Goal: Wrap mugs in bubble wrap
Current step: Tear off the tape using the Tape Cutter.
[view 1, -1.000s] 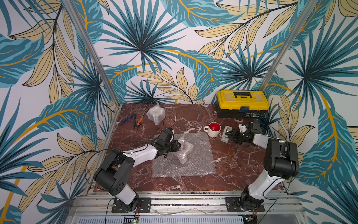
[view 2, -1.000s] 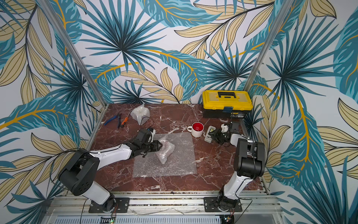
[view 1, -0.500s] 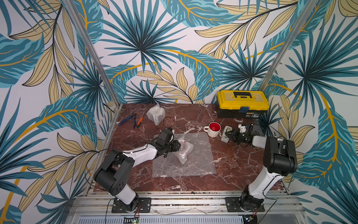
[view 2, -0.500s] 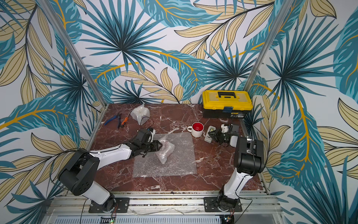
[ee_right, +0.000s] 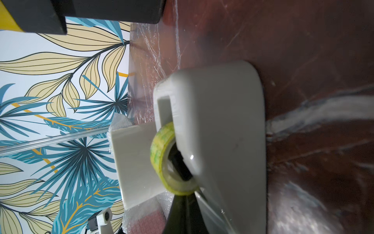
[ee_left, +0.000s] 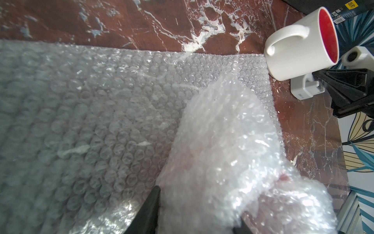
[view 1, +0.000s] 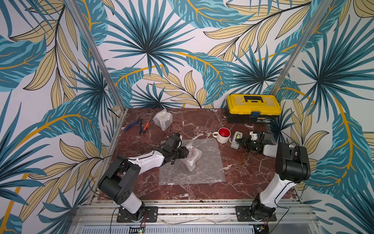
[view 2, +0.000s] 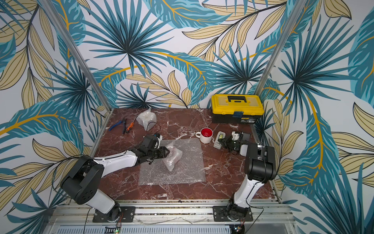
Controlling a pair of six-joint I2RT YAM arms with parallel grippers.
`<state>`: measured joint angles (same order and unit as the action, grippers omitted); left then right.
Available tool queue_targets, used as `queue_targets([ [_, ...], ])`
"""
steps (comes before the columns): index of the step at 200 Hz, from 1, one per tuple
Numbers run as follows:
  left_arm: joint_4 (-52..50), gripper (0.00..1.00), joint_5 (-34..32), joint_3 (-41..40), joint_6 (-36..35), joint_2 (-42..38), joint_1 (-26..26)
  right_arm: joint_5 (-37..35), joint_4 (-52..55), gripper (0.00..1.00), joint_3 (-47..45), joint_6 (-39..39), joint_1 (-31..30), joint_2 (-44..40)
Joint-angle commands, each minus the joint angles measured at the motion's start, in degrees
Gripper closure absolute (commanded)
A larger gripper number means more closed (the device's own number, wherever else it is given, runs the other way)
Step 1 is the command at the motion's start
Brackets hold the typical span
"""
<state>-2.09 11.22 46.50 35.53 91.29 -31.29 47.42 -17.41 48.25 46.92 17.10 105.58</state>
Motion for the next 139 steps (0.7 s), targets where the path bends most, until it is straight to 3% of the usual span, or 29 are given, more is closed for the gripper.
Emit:
queue_targets([
  [1, -4.07, 0.57, 0.26, -2.57, -0.37, 0.86, 0.09, 4.74, -7.01, 1.0, -0.88, 2.85, -0.55, -3.84],
  [54, -4.14, 0.57, 0.33, -2.39, -0.37, 0.83, 0.17, 7.04, -4.79, 1.0, -2.55, 2.29, -0.57, -8.02],
  [139, -4.11, 0.57, 0.49, -2.47, -0.36, 0.66, 0.17, 3.52, 18.26, 1.0, -6.2, -8.49, -2.28, -19.92],
])
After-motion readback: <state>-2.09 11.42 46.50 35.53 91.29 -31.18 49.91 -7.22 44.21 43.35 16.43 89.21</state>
